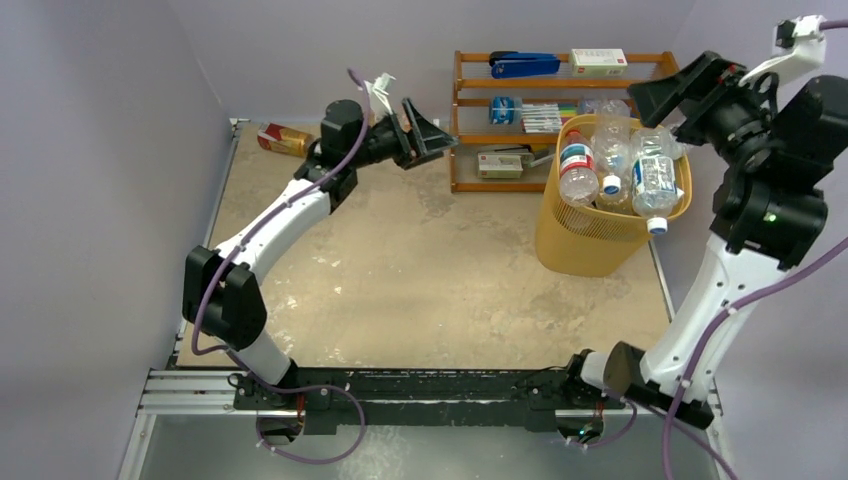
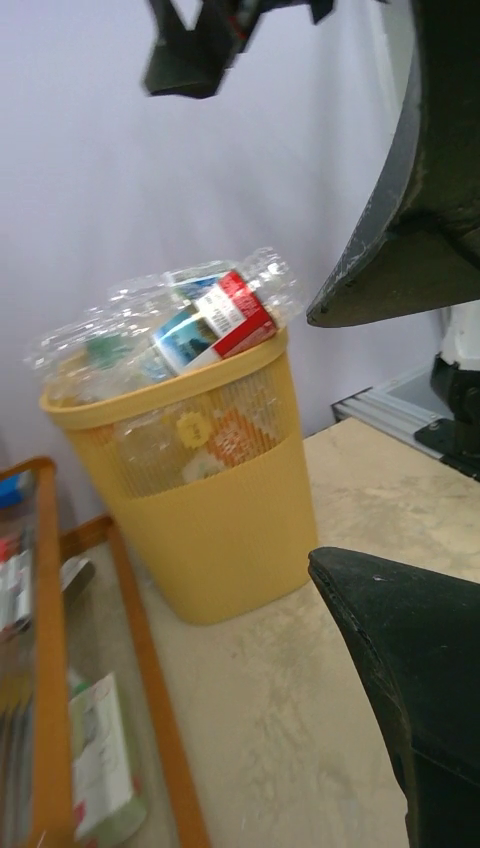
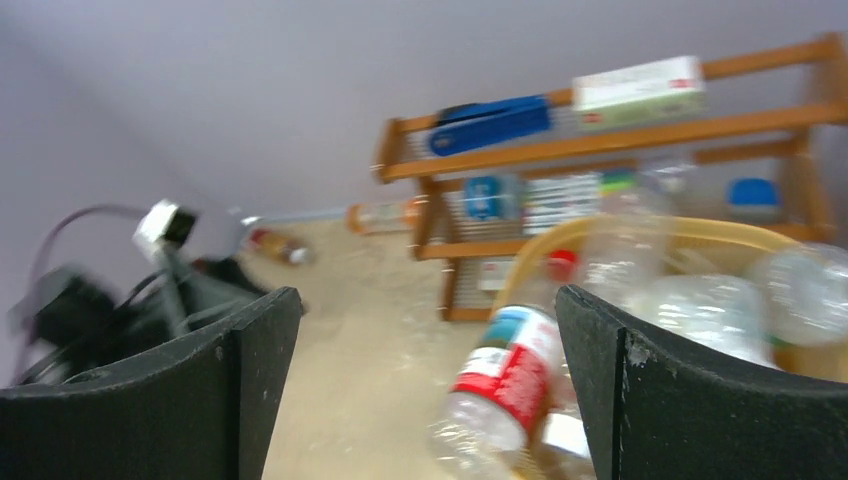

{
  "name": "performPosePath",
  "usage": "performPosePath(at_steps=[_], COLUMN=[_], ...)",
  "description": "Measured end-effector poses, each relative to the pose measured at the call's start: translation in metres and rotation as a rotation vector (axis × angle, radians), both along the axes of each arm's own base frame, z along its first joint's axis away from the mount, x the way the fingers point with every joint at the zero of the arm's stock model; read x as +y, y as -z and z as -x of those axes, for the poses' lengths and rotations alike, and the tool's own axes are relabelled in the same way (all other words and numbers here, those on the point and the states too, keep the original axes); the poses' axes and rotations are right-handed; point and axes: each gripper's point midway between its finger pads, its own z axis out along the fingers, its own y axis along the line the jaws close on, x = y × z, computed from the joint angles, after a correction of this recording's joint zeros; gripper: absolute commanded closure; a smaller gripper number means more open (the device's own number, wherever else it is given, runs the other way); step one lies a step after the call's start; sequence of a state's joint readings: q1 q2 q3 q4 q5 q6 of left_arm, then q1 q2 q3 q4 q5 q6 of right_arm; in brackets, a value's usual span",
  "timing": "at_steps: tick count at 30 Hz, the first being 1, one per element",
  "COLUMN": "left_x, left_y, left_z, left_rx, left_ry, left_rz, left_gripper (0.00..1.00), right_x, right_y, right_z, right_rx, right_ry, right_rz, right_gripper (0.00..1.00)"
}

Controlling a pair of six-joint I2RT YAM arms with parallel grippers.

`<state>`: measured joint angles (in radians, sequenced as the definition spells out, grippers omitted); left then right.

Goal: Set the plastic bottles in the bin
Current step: Place the plastic bottle in the trash bin, then pick up the plastic bottle at the center of the board.

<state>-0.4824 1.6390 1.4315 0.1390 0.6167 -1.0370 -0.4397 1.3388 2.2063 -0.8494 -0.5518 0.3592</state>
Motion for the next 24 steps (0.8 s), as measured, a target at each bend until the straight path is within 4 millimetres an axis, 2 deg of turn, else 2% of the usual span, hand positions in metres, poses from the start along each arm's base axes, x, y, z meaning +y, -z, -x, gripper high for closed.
performPosePath(at_steps=[3,5,8,10,13,20,24], left_x=[0.029,0.057,0.099,0.121,0.15,0.238,0.28], left_y=[0.0,0.004,0.023,0.038,0.069,0.169,0.211], left_z=[-0.027,-0.052,-0.09,-0.11,-0.135,-0.186,-0.216], left_rx=[-0.002,0.009,0.045,0.079,0.139,0.354,0.451], left_ry=[-0.087,-0.169,-0.305,-0.378,-0.472,-0.759,-0.903], left_rz=[-0.003,-0.007,-0.025,-0.041,-0.073,-0.215,-0.265], left_gripper=[0.19,0.19,0.19,0.18,0.18,0.17,0.17], right_x=[0.036,0.057,0.081,0.097,0.122,0.172,0.194], right_y=[-0.004,-0.008,-0.01,-0.004,0.007,0.051,0.075], right_z=[0.012,0.019,0.022,0.02,0.015,0.007,0.005], right_rx=[-0.056,-0.078,-0.097,-0.086,-0.052,0.054,0.104], right_ry=[-0.174,-0.278,-0.398,-0.472,-0.571,-0.721,-0.77], right_rz=[-0.053,-0.069,-0.073,-0.082,-0.092,-0.089,-0.073], right_gripper=[0.0,0.0,0.0,0.0,0.0,0.01,0.02])
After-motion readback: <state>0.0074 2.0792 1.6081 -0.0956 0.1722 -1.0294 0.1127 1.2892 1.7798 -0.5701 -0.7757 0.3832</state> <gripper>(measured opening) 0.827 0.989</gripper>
